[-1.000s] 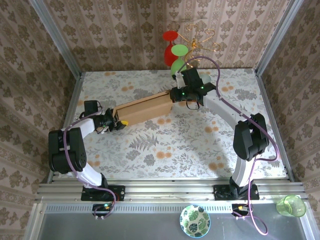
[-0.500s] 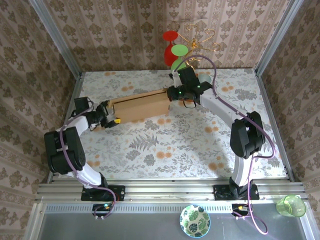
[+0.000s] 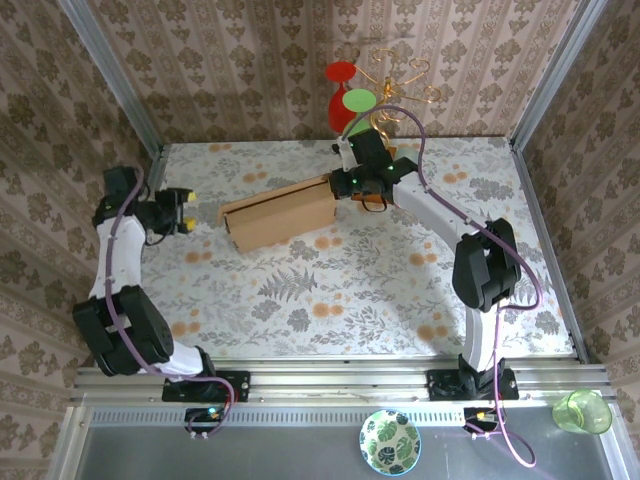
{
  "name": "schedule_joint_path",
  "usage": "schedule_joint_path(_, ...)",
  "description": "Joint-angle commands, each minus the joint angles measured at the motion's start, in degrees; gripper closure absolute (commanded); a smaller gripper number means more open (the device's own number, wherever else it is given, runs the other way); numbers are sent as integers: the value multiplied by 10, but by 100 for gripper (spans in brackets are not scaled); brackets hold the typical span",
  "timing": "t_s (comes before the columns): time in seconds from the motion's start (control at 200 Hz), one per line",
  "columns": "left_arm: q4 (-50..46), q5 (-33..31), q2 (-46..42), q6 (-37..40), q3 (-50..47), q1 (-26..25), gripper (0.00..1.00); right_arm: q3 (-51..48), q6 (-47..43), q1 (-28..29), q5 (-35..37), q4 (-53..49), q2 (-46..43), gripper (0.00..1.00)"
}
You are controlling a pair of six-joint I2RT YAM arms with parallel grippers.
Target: Fold the paper box
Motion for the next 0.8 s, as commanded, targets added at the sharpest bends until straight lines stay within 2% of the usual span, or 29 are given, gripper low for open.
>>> schedule_joint_path(0.0, -124, -71, -36, 280, 47, -21, 51, 18, -11, 4, 2, -72, 29, 100)
schedule_joint_path(0.065, -140, -68, -48, 369, 60, -44, 56, 29, -13, 4, 0, -81, 36, 100)
schedule_joint_path(0.155, -175, -67, -42, 442, 76, -86, 58, 37, -13, 4, 1, -91, 41, 100)
schedule_joint_path(0.195, -201, -82, -34, 468, 85, -107, 57, 40, -12, 4, 2, -93, 42, 100)
schedule_joint_path(0.255, -235, -123, -24, 500, 95, -139, 50, 45, -11, 4, 2, -95, 46, 100)
schedule_joint_path(0.32, -252, -161, -24, 516, 94, -158, 45, 52, -12, 4, 0, -101, 51, 100)
schedule_joint_path(0.435, -262, -206, -29, 534, 93, -162, 39, 54, -10, 4, -2, -102, 52, 100)
schedule_joint_path(0.655, -258, -196, 3, 556, 106, -175, 38, 54, -8, 4, -7, -102, 54, 100)
schedule_joint_path(0.795, -240, -200, 20, 545, 117, -194, 37, 53, -8, 4, -8, -104, 54, 100)
